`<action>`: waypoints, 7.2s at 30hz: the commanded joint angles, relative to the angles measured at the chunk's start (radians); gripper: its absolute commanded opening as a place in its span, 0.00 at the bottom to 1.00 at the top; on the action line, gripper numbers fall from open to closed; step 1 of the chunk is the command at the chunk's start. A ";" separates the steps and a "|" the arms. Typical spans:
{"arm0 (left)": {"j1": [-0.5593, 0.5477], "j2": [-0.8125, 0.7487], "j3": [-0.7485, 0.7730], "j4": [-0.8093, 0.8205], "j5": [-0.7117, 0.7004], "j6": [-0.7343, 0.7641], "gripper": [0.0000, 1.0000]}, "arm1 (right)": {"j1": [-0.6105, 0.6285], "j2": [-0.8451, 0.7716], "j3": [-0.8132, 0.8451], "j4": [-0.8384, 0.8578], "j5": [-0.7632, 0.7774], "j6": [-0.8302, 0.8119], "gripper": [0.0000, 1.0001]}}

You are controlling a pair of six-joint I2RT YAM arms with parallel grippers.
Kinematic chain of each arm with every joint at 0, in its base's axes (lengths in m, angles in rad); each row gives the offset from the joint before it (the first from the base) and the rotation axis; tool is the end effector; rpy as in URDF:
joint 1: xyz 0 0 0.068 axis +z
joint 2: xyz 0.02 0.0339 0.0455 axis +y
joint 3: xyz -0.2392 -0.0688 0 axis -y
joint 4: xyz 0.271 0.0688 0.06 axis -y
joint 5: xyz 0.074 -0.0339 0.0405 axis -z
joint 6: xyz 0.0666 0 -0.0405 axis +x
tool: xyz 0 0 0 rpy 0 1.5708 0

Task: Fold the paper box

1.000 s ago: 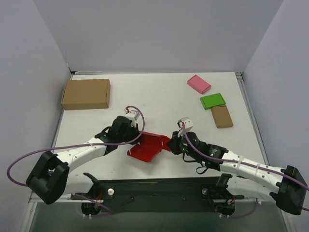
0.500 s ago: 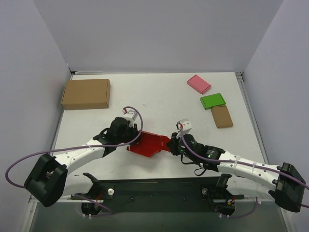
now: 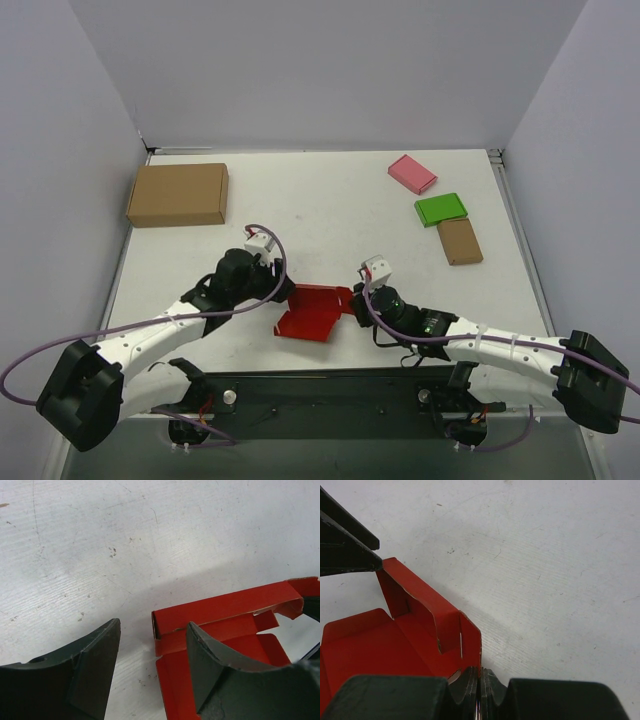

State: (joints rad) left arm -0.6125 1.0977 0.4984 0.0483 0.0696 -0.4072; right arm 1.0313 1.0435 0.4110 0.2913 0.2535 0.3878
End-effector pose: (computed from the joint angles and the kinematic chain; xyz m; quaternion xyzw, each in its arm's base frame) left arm 0.2332 -0.1695 0.1496 0.1063 0.8659 -0.2646 0.4109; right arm 0.1603 0.2352 0.1621 -0.1871 0.7918 0.2944 0.5014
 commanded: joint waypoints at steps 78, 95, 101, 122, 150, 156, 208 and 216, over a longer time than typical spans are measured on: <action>0.201 0.203 0.020 0.366 0.190 -0.193 0.70 | 0.181 0.566 -0.172 1.134 0.504 -0.474 0.00; 0.201 0.318 -0.057 0.551 0.202 -0.180 0.36 | 0.185 0.575 -0.164 1.108 0.512 -0.448 0.00; 0.201 0.347 -0.086 0.594 0.219 -0.182 0.25 | 0.185 0.578 -0.164 1.106 0.517 -0.445 0.00; 0.165 0.249 -0.101 0.447 0.130 -0.139 0.19 | 0.196 0.227 -0.117 0.502 0.518 -0.164 0.55; 0.089 0.217 -0.050 0.360 0.038 -0.099 0.19 | 0.158 -0.185 0.015 -0.113 0.221 0.486 0.73; 0.080 0.200 -0.063 0.360 0.030 -0.093 0.19 | 0.055 -0.006 0.083 0.017 0.052 0.804 0.57; -0.075 -0.016 -0.202 0.332 -0.086 -0.163 0.19 | -0.083 0.283 0.061 0.298 0.027 0.950 0.34; -0.116 -0.061 -0.235 0.335 -0.116 -0.216 0.19 | -0.085 0.297 0.003 0.411 0.062 1.004 0.23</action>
State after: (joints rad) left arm -0.6987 1.0561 0.2852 0.4141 -0.0574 -0.5831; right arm 0.9485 1.3296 0.4339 0.5770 0.2905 1.3426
